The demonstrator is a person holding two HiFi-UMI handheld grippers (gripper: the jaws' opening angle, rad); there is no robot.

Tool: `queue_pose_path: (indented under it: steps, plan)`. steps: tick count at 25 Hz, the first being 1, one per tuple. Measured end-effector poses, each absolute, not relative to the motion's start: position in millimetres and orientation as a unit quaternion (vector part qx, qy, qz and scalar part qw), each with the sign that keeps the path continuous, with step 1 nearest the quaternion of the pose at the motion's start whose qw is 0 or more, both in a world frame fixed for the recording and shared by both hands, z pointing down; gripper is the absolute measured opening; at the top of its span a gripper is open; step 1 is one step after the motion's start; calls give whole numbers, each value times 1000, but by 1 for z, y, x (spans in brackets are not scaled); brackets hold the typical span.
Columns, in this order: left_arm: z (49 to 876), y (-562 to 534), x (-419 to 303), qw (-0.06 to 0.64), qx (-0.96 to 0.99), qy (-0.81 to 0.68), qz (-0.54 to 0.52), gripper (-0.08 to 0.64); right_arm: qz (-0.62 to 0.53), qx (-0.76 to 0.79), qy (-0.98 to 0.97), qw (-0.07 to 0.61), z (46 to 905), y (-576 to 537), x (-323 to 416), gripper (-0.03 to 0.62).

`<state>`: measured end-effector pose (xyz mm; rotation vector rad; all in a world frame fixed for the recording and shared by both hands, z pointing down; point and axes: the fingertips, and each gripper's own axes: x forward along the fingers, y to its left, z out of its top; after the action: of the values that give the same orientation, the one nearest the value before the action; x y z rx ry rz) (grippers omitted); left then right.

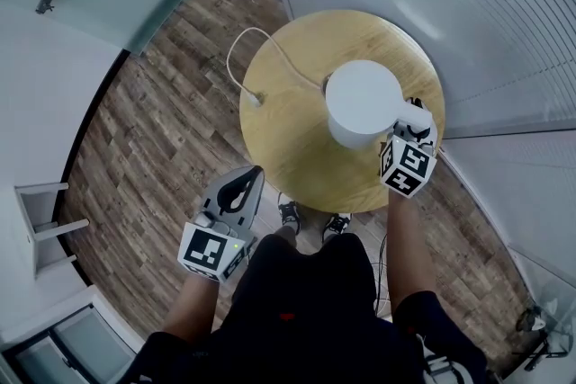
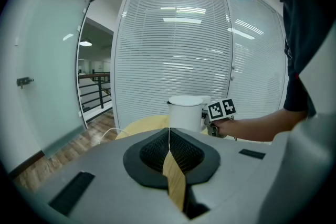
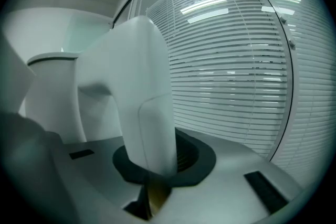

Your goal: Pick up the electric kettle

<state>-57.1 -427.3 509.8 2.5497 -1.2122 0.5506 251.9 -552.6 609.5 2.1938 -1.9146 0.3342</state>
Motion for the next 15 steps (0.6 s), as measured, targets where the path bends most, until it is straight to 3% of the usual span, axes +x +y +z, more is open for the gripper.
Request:
queue_pose_path:
  steps: [15]
  plan:
    - [492,-438,-56,125,895,-397,159,23,104,739,-654,126,555,-531,248,55]
